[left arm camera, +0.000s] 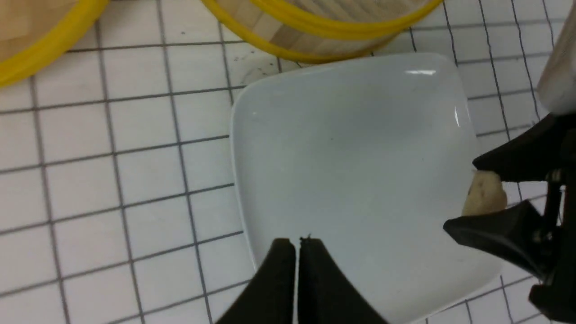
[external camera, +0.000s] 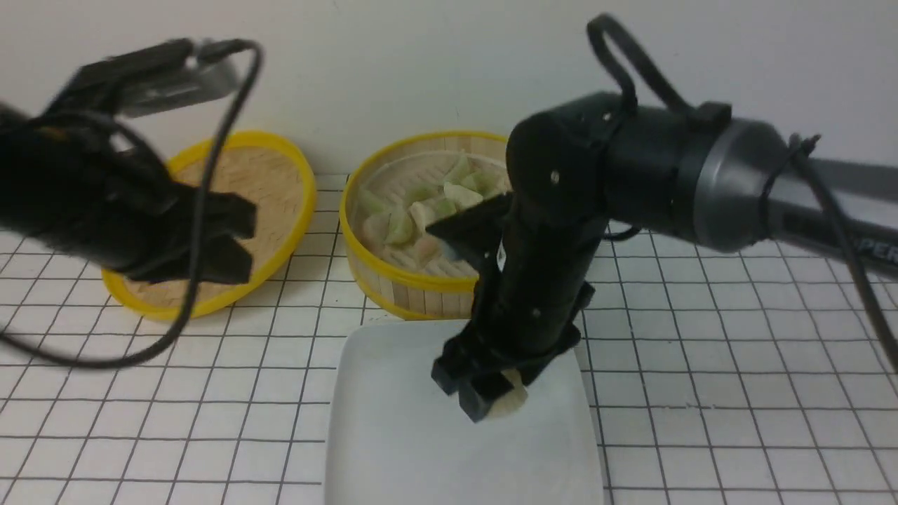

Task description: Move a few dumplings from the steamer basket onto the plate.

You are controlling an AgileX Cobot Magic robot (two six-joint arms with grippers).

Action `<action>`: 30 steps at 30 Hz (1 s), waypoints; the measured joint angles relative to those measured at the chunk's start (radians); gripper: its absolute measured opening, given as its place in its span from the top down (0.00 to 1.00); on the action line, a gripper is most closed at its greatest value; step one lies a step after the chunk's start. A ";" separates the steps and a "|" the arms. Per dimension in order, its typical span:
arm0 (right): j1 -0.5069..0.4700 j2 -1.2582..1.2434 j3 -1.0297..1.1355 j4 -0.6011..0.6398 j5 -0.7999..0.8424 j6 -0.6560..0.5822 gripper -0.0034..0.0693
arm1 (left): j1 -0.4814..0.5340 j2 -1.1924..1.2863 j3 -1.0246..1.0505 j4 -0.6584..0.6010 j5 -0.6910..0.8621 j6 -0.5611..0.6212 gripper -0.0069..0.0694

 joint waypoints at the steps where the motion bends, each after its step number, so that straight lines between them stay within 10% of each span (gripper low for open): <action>1: 0.000 0.006 0.013 -0.007 -0.005 0.000 0.35 | -0.025 0.067 -0.060 0.016 0.033 0.004 0.92; 16: -0.008 0.013 0.039 -0.126 0.013 0.000 0.15 | -0.207 0.619 -0.709 0.193 0.183 -0.072 0.92; 30: -0.114 -0.577 0.168 -0.157 0.038 0.007 0.71 | -0.208 0.675 -0.744 0.331 0.045 -0.089 0.84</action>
